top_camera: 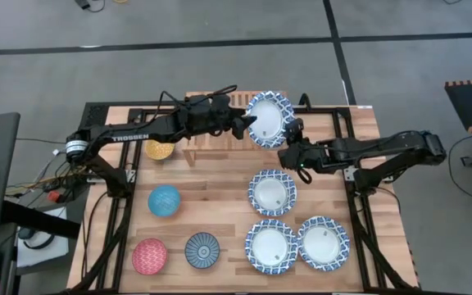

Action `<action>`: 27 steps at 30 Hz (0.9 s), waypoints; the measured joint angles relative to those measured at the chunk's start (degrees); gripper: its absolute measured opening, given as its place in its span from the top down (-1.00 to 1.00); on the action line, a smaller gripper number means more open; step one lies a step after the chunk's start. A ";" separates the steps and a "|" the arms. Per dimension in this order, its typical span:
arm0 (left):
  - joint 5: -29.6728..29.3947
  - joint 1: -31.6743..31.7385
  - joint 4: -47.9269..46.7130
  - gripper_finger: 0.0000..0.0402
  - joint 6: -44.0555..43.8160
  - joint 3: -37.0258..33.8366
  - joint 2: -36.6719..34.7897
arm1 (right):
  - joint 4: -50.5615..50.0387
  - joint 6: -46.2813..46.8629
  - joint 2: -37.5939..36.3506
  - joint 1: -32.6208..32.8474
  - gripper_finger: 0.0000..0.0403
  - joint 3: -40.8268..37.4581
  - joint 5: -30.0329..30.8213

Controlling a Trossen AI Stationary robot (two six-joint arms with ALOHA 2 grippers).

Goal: Place and stack bowls onto a shelf
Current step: Put the white patterned bowl on the shelf

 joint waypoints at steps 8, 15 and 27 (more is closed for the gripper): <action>-0.11 -0.02 -0.07 -0.30 0.15 0.00 -0.03 | 5.10 -3.38 0.02 0.01 0.89 0.99 -1.60; -0.55 0.80 -0.77 0.19 0.64 0.00 -0.13 | 5.73 -3.58 0.63 -0.05 0.87 2.24 -2.51; 1.23 6.30 -6.50 0.95 -0.31 -0.07 -1.89 | 8.79 25.11 0.26 -0.50 0.63 5.71 -4.78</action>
